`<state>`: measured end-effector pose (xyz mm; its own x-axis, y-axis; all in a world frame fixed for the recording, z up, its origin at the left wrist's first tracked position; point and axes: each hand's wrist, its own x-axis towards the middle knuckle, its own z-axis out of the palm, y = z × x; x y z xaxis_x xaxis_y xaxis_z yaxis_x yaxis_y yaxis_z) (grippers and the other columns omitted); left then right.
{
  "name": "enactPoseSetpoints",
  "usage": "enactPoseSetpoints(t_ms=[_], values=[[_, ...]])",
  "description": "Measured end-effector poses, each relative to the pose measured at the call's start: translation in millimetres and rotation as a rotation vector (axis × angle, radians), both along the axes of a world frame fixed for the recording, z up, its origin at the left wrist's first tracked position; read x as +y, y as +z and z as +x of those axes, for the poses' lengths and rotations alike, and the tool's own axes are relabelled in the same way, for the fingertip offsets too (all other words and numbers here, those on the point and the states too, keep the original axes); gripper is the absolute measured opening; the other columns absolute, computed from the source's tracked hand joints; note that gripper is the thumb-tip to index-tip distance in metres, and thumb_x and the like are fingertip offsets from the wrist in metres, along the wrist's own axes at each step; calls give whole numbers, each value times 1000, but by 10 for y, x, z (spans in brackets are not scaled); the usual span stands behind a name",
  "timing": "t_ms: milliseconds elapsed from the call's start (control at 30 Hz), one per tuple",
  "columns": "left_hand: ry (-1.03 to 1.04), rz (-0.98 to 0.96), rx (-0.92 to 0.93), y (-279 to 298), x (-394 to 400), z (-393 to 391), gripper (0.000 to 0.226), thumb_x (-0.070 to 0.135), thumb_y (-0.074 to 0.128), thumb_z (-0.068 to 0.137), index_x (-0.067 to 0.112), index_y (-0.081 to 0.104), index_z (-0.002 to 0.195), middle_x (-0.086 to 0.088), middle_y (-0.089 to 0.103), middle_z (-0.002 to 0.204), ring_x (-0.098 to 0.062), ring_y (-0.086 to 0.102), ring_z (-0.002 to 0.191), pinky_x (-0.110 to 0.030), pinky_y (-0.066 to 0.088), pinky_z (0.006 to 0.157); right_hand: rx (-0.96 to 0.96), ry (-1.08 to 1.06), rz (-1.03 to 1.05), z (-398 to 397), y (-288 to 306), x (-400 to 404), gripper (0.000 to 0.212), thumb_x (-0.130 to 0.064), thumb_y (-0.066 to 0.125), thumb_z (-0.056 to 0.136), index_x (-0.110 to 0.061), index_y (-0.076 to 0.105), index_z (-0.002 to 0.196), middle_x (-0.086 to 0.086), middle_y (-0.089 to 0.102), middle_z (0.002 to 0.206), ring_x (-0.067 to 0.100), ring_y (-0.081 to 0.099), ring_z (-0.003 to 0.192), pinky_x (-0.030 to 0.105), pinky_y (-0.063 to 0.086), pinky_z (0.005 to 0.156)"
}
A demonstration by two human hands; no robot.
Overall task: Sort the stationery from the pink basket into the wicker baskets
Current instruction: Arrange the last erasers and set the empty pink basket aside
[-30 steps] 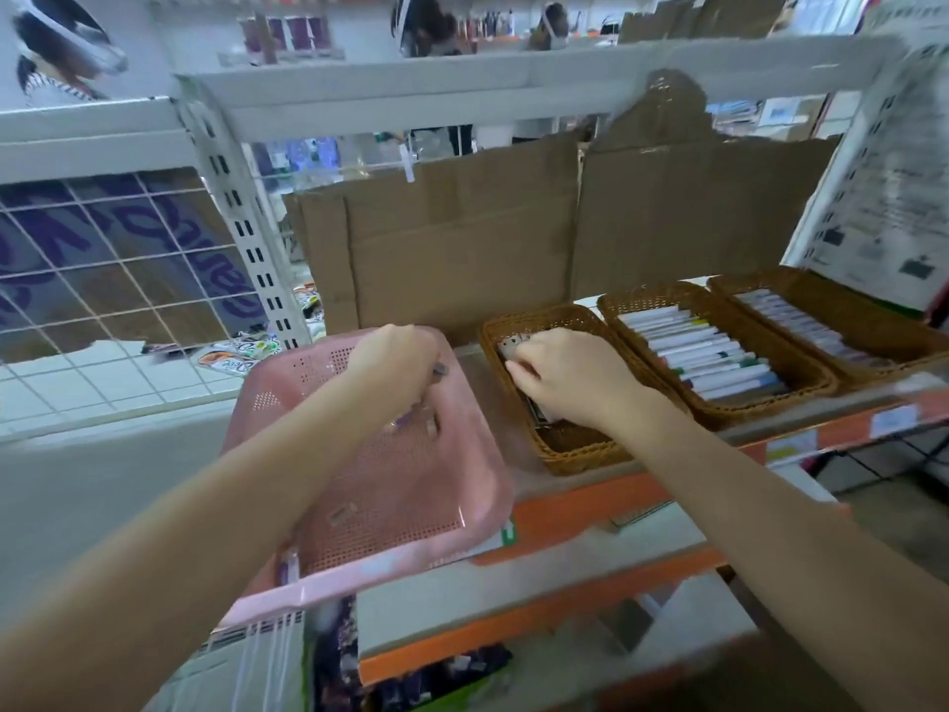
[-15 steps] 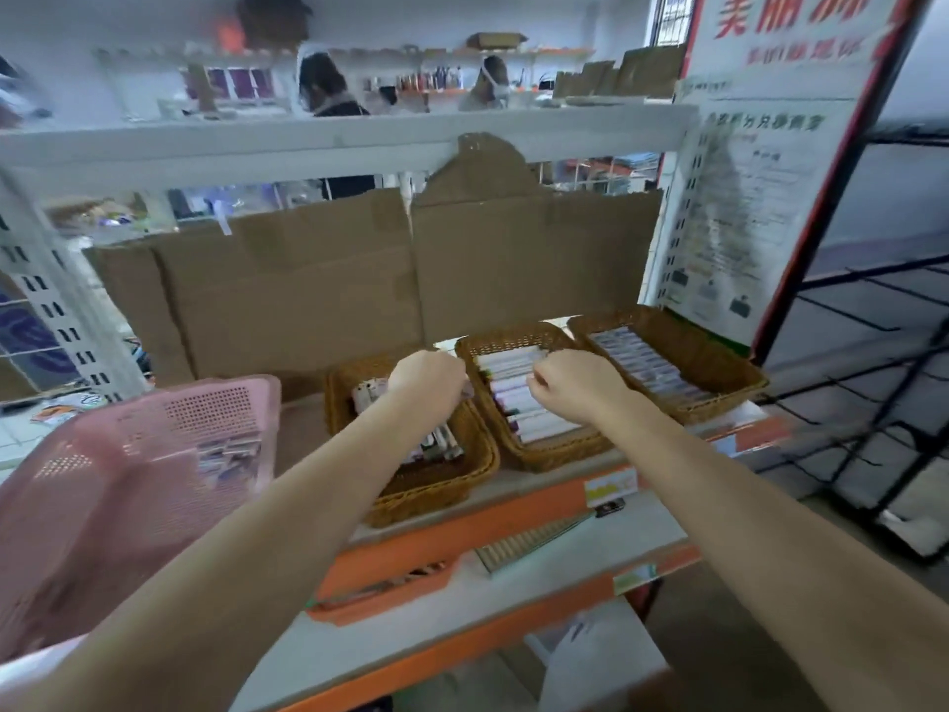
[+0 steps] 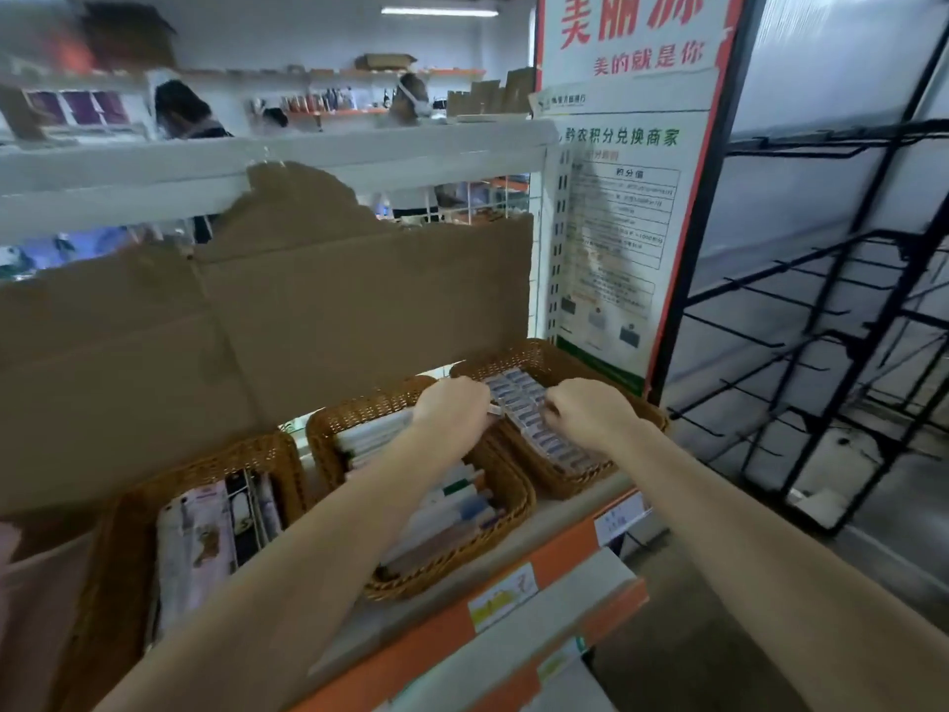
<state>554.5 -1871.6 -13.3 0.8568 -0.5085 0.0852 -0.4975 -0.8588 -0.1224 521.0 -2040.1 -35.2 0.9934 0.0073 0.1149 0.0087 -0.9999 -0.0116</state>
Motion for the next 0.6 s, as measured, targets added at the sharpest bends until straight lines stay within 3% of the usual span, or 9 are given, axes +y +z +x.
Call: enactPoseSetpoints(t_ms=[167,267,400,600], values=[[25,10,46,-115,-512,390,19,16,48,96,10,64,105,-7,63,102,-26,60,93,-32,46,68,39,7,7,293,-60,-390,22,-32,49,94,-21,52,76,-4,54,76,18,59,77,30,44,58],[93,-13,86,-202,-732,637,22,19,52,95,12,65,110,-6,62,102,-25,59,93,-31,41,68,92,56,9,545,-40,-558,23,-34,47,94,-19,55,78,-2,54,80,20,59,83,32,49,67],[170,-75,56,-340,-914,926,23,25,52,95,13,65,110,-9,62,112,-29,59,104,-31,40,73,153,185,-13,919,-66,-719,35,-35,39,98,-14,60,81,4,63,88,20,59,80,30,45,66],[254,-173,23,-582,-1099,1211,26,34,49,95,17,61,110,-9,58,116,-29,58,105,-33,40,71,147,379,52,1380,-139,-886,30,-32,42,97,-15,55,75,10,66,95,26,62,89,30,46,68]])
